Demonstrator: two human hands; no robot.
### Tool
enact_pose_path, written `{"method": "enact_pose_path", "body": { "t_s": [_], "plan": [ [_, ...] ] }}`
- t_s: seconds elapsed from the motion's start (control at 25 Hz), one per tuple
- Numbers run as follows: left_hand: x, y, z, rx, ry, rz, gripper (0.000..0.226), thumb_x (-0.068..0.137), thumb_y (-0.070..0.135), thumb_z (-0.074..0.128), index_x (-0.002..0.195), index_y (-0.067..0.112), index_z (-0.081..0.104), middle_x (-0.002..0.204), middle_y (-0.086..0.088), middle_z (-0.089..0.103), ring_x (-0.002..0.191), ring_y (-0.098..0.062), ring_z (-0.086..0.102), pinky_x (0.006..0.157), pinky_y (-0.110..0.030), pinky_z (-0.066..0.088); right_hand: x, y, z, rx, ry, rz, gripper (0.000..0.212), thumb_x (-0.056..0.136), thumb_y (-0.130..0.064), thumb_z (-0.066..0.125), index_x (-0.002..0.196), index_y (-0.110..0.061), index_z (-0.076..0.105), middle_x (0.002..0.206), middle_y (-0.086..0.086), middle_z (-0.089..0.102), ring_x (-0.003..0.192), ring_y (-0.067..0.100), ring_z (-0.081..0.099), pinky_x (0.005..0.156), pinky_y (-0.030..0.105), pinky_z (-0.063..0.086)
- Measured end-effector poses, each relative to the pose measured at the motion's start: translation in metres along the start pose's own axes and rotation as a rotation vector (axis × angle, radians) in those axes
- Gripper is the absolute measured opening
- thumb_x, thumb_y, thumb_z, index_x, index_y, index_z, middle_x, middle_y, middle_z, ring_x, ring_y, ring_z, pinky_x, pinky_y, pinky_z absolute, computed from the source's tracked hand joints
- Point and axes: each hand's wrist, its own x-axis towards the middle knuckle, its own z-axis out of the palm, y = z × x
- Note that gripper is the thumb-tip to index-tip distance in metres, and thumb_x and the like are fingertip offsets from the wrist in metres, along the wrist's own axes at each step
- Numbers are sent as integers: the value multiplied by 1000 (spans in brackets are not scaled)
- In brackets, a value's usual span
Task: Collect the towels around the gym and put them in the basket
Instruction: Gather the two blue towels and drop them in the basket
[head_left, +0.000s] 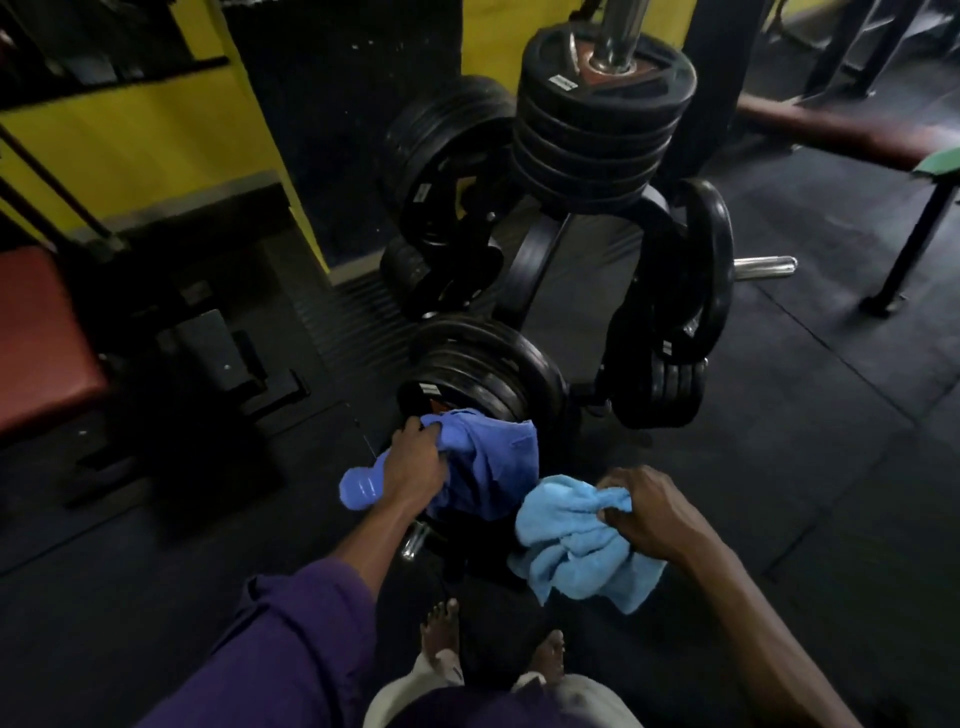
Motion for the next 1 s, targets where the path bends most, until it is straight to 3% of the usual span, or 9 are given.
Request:
{"method": "enact_pose_path", "body": {
  "t_s": [0.12, 0.24, 0.36, 0.56, 0.64, 0.8, 0.92, 1.0],
  "plan": [
    [-33, -20, -13, -87, 74, 52, 40, 94, 16, 52, 134, 13, 59, 122, -17, 55, 109, -36, 56, 90, -42, 46, 1, -25, -7, -49, -70, -144, 14, 87, -25, 69, 75, -17, 68, 79, 0, 72, 75, 17, 69, 71, 34, 56],
    [-79, -45, -29, -226, 185, 7, 32, 92, 17, 56, 123, 13, 65, 108, -9, 58, 98, -29, 60, 86, -38, 48, -2, -51, -13, -61, -148, -278, 11, 80, -24, 72, 89, -19, 75, 84, -4, 74, 79, 9, 68, 75, 30, 55],
    [-148, -66, -44, -317, 391, -94, 32, 89, 25, 53, 114, 12, 68, 98, 0, 56, 88, -21, 58, 86, -37, 49, -12, -79, -14, -112, -204, -432, 14, 75, -23, 74, 88, -22, 74, 84, -4, 74, 80, 8, 69, 76, 31, 56],
    [-272, -106, -51, -291, 649, -450, 31, 95, 24, 59, 123, 12, 65, 115, -13, 62, 103, -28, 61, 88, -33, 46, -41, -133, 12, -122, -250, -720, 6, 78, -18, 74, 78, -24, 72, 78, -2, 72, 75, 13, 68, 71, 35, 55],
    [-329, -119, -53, -279, 750, -570, 29, 96, 26, 56, 121, 14, 65, 114, -11, 63, 102, -28, 62, 86, -37, 49, -59, -161, 29, -152, -279, -861, 20, 79, -16, 71, 66, -29, 64, 69, -4, 67, 67, 10, 64, 65, 34, 51],
    [-437, -148, -57, -355, 926, -779, 25, 96, 25, 54, 116, 15, 66, 109, -10, 64, 97, -26, 65, 85, -44, 54, -99, -223, 72, -203, -345, -989, 12, 77, -17, 69, 84, -26, 74, 76, -4, 72, 70, 5, 65, 63, 20, 48],
    [-503, -170, -59, -443, 1020, -877, 22, 96, 22, 54, 110, 11, 66, 104, -12, 67, 93, -28, 68, 82, -47, 56, -129, -268, 109, -179, -385, -1063, 12, 76, -13, 67, 74, -25, 70, 68, -5, 70, 64, 5, 65, 56, 19, 49],
    [-551, -188, -60, -517, 1117, -974, 20, 95, 23, 57, 109, 11, 65, 103, -9, 67, 91, -25, 69, 82, -45, 57, -153, -306, 140, -169, -395, -1127, 12, 76, -11, 67, 83, -19, 73, 74, -1, 73, 69, 10, 69, 60, 23, 52]
  ]
}}
